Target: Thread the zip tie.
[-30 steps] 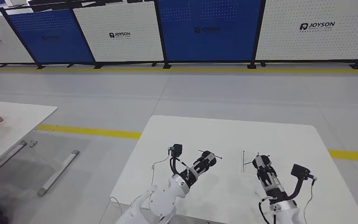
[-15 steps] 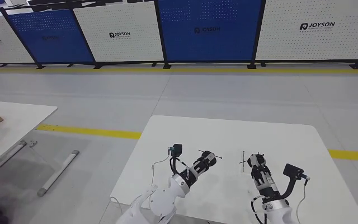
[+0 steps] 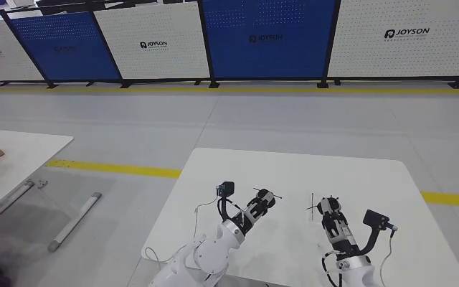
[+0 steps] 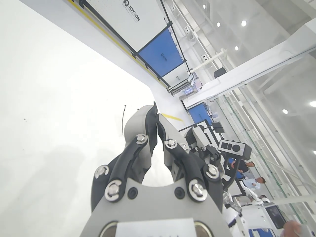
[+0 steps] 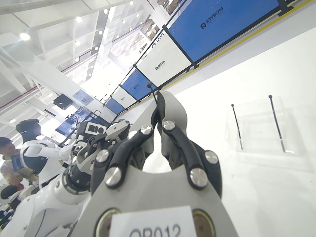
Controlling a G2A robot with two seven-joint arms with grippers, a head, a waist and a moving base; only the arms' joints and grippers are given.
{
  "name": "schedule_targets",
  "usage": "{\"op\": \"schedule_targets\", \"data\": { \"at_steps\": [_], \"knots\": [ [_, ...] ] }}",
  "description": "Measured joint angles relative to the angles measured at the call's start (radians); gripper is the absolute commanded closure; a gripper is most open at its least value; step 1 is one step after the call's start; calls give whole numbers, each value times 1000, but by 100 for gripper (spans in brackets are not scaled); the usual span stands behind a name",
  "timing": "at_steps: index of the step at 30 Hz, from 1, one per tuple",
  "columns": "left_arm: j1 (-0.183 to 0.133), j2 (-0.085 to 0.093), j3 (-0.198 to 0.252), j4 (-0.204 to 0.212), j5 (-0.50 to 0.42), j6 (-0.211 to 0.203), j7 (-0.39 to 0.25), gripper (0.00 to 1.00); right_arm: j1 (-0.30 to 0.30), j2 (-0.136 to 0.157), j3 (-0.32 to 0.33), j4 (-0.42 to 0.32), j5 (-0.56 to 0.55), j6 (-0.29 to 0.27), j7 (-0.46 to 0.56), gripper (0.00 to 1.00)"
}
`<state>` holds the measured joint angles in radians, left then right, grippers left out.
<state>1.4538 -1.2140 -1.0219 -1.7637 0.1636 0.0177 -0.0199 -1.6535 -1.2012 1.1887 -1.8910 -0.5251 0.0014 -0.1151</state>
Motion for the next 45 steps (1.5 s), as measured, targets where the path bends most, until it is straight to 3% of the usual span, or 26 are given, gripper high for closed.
{"op": "schedule_targets", "data": {
  "at_steps": [3, 9, 12, 22, 28, 38, 45],
  "knots": [
    [-2, 0, 3, 3, 5, -2, -14, 100, 0, 0, 0, 0, 0, 0, 0, 100],
    [-15, 15, -26, 2, 58, -18, -147, 100, 0, 0, 0, 0, 0, 0, 0, 100],
    [-9, 13, -36, -9, 28, -9, -121, 100, 0, 0, 0, 0, 0, 0, 0, 100],
    [-9, 13, -36, -8, 29, -9, -119, 100, 0, 0, 0, 0, 0, 0, 0, 100],
    [-19, 4, 1, 11, 126, 8, -24, 100, 0, 0, 0, 0, 0, 0, 0, 100],
    [-21, 4, 4, 12, 126, 9, -28, 100, 2, -7, -11, -1, -3, 1, -39, 100],
    [-21, 4, 4, 12, 126, 9, -28, 100, 37, -35, -92, 23, -62, 96, -182, 100]
  ]
}}
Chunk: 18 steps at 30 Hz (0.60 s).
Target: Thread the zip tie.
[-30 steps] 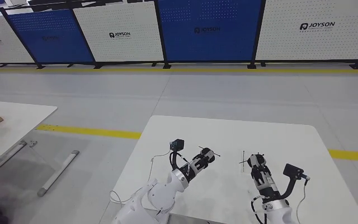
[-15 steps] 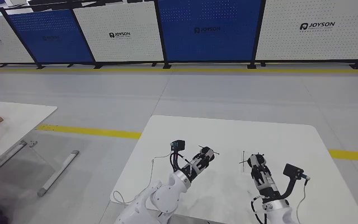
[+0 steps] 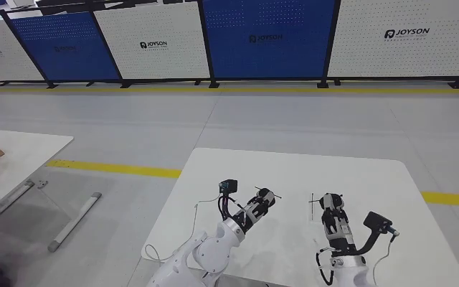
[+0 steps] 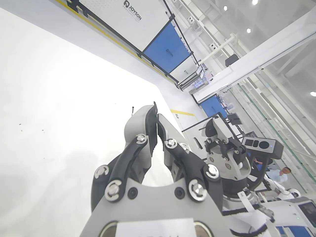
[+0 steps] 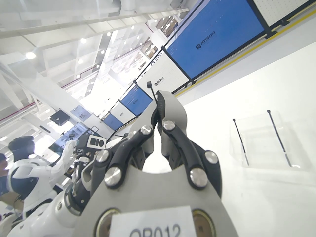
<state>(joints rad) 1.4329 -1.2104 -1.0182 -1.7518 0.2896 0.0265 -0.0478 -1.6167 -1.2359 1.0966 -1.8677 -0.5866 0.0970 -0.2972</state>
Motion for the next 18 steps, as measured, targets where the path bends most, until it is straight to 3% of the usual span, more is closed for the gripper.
{"op": "schedule_targets", "data": {
  "at_steps": [13, 18],
  "knots": [
    [0, 0, 0, 0, 0, 0, 0, 100, 12, -5, -8, 13, 14, 12, 3, 100],
    [0, 0, 0, 0, 0, 0, 0, 100, 56, -26, -39, 49, 66, 3, -48, 100]
  ]
}}
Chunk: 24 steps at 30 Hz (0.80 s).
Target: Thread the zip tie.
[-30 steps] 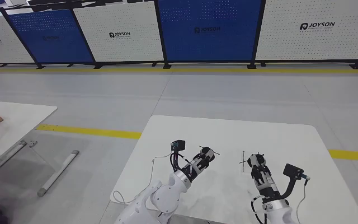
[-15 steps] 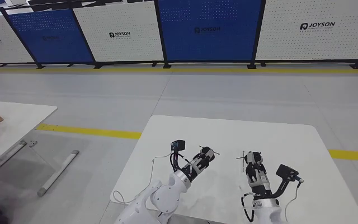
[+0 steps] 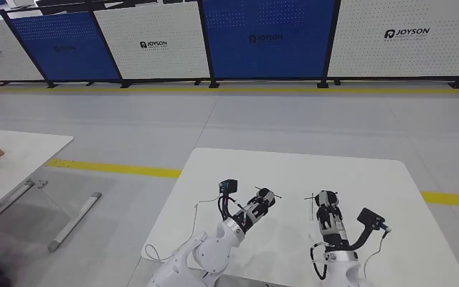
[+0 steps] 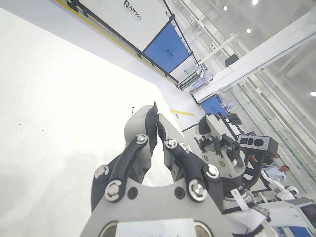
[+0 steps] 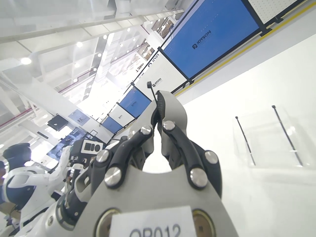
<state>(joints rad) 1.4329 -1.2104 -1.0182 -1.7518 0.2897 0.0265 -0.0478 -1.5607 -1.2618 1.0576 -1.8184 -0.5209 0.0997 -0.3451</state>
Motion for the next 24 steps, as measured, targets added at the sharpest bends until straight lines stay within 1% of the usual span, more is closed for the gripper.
{"op": "schedule_targets", "data": {
  "at_steps": [3, 5, 7, 18, 24],
  "knots": [
    [0, 0, 0, 0, 0, 0, 0, 100, 48, -19, -53, 56, -7, 11, -47, 100],
    [0, 0, 0, 0, 0, 0, 0, 100, 83, -33, -96, 103, -26, 30, -57, 100],
    [0, 0, 0, 0, 0, 0, 0, 100, 104, -42, -124, 134, -45, 52, -61, 100],
    [0, 0, 0, 0, 0, 0, 0, 100, 103, -43, -124, 135, -45, 51, -60, 100],
    [0, 0, 0, 0, 0, 0, 0, 100, 69, -46, -109, 129, -52, 4, -70, 100]
  ]
}}
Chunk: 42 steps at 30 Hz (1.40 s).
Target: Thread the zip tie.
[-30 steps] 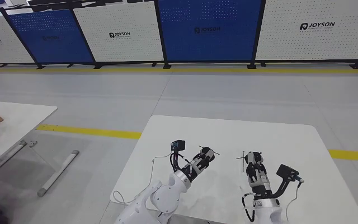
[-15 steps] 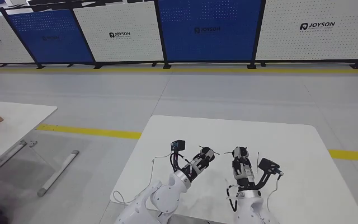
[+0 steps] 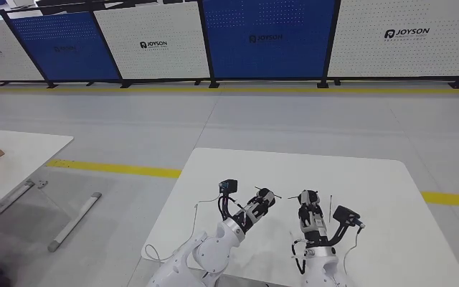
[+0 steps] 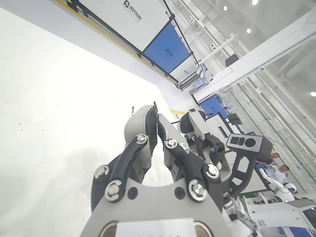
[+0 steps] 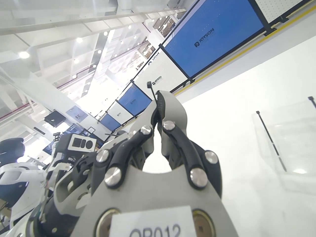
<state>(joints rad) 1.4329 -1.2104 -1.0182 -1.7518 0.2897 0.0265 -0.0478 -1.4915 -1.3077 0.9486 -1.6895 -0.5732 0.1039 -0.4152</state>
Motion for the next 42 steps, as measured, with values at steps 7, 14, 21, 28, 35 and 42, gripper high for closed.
{"op": "schedule_targets", "data": {
  "at_steps": [7, 14, 21, 28, 35, 42],
  "knots": [
    [0, 0, 0, 0, 0, 0, 0, 100, -32, -1, 14, -8, -23, -48, 6, 100],
    [0, 0, 0, 0, 0, 0, 0, 100, -31, -1, 14, -7, -23, -47, 6, 100],
    [0, 0, 0, 0, 0, 0, 0, 100, -16, -11, 19, 2, -30, -34, 8, 100],
    [0, 0, 0, 0, 0, 0, 0, 100, 6, -29, -6, 36, -52, -33, -24, 100],
    [0, 0, 0, 0, 0, 0, 0, 100, 15, -41, -15, 64, -66, -27, -31, 100],
    [0, 0, 0, 0, 0, 0, 0, 100, 15, -41, -15, 64, -65, -28, -30, 100]
  ]
}}
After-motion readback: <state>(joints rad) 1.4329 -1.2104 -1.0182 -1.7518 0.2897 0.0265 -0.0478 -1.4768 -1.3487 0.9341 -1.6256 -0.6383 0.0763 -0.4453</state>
